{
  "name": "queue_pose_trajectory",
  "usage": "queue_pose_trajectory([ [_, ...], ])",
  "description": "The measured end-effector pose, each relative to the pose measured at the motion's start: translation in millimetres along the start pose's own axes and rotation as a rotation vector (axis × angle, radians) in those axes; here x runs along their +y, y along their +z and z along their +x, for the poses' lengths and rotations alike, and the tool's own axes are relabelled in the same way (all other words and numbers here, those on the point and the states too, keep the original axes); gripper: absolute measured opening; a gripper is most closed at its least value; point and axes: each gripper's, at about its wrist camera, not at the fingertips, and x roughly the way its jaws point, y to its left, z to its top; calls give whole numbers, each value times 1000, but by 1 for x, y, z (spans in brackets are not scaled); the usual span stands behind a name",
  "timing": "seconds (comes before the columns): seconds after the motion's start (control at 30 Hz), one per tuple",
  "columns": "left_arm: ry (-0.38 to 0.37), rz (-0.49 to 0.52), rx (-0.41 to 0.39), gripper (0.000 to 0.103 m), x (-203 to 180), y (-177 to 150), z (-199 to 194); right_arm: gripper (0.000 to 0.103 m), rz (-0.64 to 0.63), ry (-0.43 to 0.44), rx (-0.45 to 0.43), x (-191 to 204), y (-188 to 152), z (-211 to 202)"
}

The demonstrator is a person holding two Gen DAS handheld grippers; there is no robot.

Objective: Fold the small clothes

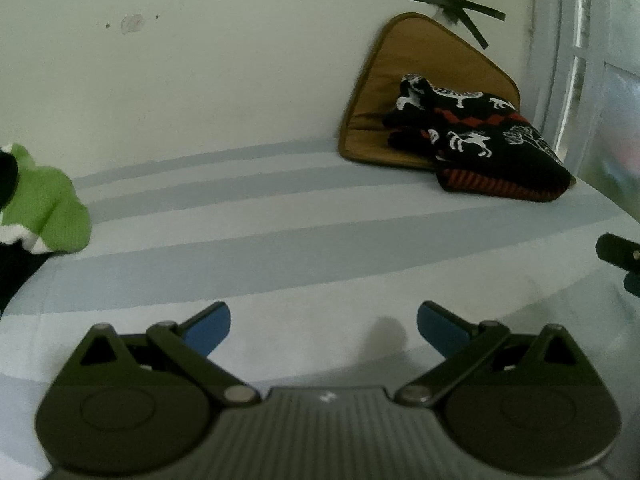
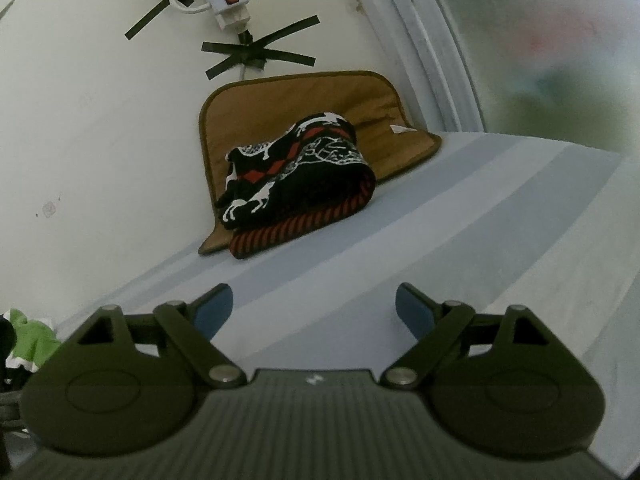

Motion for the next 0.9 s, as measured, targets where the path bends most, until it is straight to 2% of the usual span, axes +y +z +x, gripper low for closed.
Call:
queue_pose_trajectory([
  [0.9,3,41,-18,103,-5,-3,-5,92,5,2,-3,2,-1,-3],
])
